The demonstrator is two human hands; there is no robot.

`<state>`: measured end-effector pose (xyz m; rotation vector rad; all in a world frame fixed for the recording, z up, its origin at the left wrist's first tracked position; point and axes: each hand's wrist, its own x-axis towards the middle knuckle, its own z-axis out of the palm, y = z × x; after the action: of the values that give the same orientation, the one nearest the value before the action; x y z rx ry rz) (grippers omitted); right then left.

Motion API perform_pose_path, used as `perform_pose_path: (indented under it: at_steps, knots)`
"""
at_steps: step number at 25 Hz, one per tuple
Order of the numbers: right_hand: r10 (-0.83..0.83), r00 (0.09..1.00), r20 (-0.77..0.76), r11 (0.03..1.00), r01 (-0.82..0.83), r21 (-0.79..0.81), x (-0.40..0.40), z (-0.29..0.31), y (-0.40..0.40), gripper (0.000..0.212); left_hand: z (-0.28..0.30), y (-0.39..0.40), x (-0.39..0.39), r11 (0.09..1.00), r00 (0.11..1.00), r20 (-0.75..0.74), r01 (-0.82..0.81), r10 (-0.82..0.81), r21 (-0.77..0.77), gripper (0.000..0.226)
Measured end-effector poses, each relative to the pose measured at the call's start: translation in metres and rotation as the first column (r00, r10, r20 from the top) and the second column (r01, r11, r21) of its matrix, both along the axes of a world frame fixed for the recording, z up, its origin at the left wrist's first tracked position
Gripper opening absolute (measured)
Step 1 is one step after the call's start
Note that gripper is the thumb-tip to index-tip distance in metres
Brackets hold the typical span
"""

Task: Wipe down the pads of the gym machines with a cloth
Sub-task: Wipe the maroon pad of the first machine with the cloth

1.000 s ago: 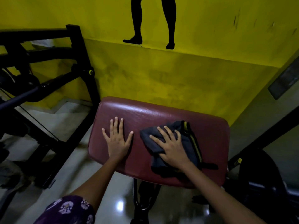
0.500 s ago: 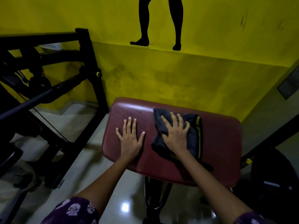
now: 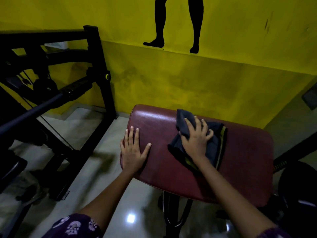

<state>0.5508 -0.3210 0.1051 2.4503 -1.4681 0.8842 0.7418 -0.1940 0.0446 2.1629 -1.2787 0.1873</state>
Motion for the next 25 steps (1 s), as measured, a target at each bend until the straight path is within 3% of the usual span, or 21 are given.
perform_pose_path:
  at_steps: [1,3,5,7,9,11,13,16,18,22,25]
  knots:
    - [0.119,0.99,-0.077,0.992,-0.121,-0.024,0.01,-0.004,0.007,0.059,0.0,0.0,0.0,1.0,1.0,-0.003,0.0,0.0,-0.01,0.075]
    - [0.373,0.882,-0.289,0.908,-0.411,-0.08,0.01,-0.007,0.005,0.063,0.0,0.001,-0.002,0.999,1.0,-0.006,0.008,-0.008,-0.037,0.072]
    - [0.457,0.797,-0.395,0.839,-0.534,-0.105,0.009,0.004,-0.012,0.063,-0.003,0.002,0.0,0.998,1.0,-0.015,0.021,-0.022,-0.059,0.07]
    - [0.325,0.885,-0.333,0.917,-0.381,-0.119,0.017,0.013,-0.025,0.059,-0.006,0.002,0.001,0.997,0.999,-0.019,0.032,-0.033,-0.073,0.069]
    - [0.062,0.985,-0.159,0.995,-0.072,-0.062,0.043,0.021,-0.029,0.053,-0.006,0.001,0.002,0.995,0.999,-0.026,0.038,-0.04,-0.088,0.067]
    - [-0.047,0.997,-0.064,0.999,0.047,0.006,0.082,0.027,-0.021,0.052,-0.006,0.0,0.003,0.993,0.998,-0.025,0.051,-0.054,-0.106,0.063]
    - [0.144,0.977,-0.158,0.99,-0.143,0.016,0.115,0.031,-0.011,0.054,-0.008,0.002,0.003,0.988,0.997,-0.038,0.068,-0.074,-0.137,0.056]
    - [0.432,0.807,-0.403,0.89,-0.453,0.047,0.127,0.03,-0.007,0.061,-0.01,0.003,0.007,0.974,0.985,-0.124,0.096,-0.123,-0.204,0.055]
    - [0.461,0.777,-0.428,0.869,-0.493,0.041,0.109,0.029,-0.012,0.062,-0.01,0.006,0.01,0.969,0.978,-0.143,0.119,-0.152,-0.215,0.053]
    - [0.394,0.845,-0.362,0.904,-0.428,-0.014,0.042,0.007,0.006,0.063,-0.004,0.009,0.012,0.97,0.979,-0.118,0.143,-0.168,-0.195,0.055]
    - [0.441,0.786,-0.434,0.876,-0.483,0.016,-0.024,-0.017,0.025,0.063,-0.003,0.012,0.011,0.985,0.987,-0.064,0.139,-0.146,-0.103,0.056]
